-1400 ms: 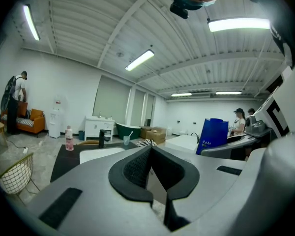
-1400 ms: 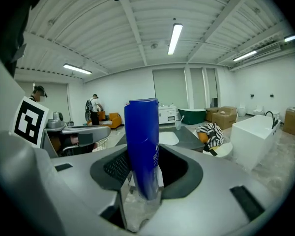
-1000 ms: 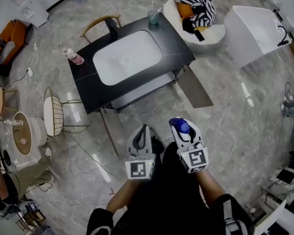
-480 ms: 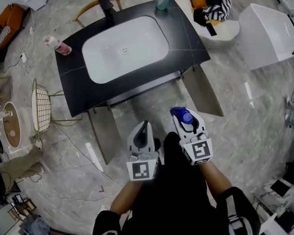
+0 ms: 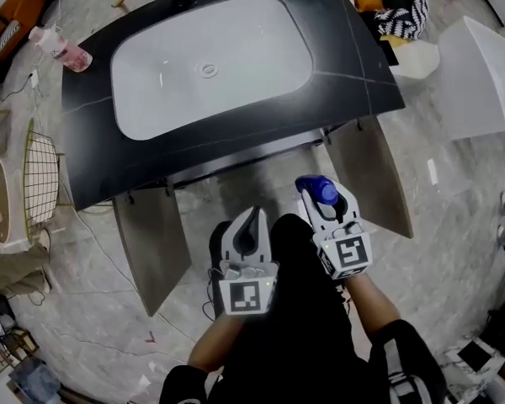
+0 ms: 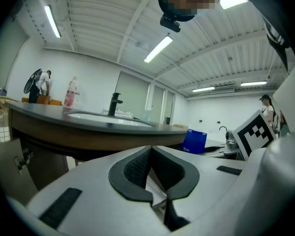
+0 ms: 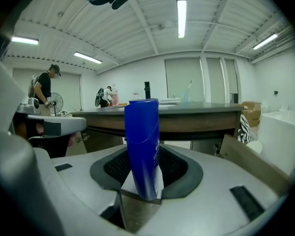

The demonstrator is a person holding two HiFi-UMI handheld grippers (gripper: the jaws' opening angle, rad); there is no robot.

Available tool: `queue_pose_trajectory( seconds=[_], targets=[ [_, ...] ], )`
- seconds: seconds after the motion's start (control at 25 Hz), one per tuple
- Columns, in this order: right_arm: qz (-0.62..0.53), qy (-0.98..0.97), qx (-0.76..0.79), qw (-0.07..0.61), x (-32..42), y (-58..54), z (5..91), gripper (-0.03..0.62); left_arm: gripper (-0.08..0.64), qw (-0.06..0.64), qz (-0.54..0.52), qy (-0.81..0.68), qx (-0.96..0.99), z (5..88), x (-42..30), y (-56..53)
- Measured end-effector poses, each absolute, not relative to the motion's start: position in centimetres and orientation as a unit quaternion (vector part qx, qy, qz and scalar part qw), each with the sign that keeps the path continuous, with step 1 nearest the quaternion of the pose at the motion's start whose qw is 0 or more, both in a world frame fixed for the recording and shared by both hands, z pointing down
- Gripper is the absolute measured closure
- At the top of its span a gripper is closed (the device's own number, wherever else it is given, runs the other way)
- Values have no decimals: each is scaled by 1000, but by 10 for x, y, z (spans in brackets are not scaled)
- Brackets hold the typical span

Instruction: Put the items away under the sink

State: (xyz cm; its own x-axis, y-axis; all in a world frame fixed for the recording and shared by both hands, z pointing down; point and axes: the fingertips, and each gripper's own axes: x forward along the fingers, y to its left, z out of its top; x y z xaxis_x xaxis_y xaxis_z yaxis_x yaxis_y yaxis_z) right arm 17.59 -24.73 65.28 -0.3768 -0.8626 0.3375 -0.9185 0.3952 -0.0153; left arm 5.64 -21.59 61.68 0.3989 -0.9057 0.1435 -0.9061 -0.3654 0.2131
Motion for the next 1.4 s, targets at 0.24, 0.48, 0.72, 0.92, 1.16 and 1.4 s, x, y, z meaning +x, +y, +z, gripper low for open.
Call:
queue_pose_trajectory(
  seconds=[0.24, 0.48, 0.72, 0.92, 1.16, 1.4],
  targets=[
    [82, -838, 523, 132, 174, -263, 753, 434, 545, 116, 3, -562, 819, 703, 56, -228],
    [67, -848, 513, 114, 173, -282, 811, 434, 545, 88, -12, -567, 819, 753, 56, -231],
    [74, -845, 517, 119, 174, -297, 844, 434, 545, 84, -16, -568, 818, 761, 58, -226],
    [75, -841, 519, 131, 178, -312, 871, 434, 545, 87, -19, -561, 823, 755, 62, -220],
    [65, -839, 519, 147, 177, -342, 907, 434, 545, 84, -25, -562, 822, 756, 61, -216],
    [53, -839, 517, 160, 179, -370, 943, 434, 545, 84, -29, -568, 818, 756, 57, -208]
  ],
)
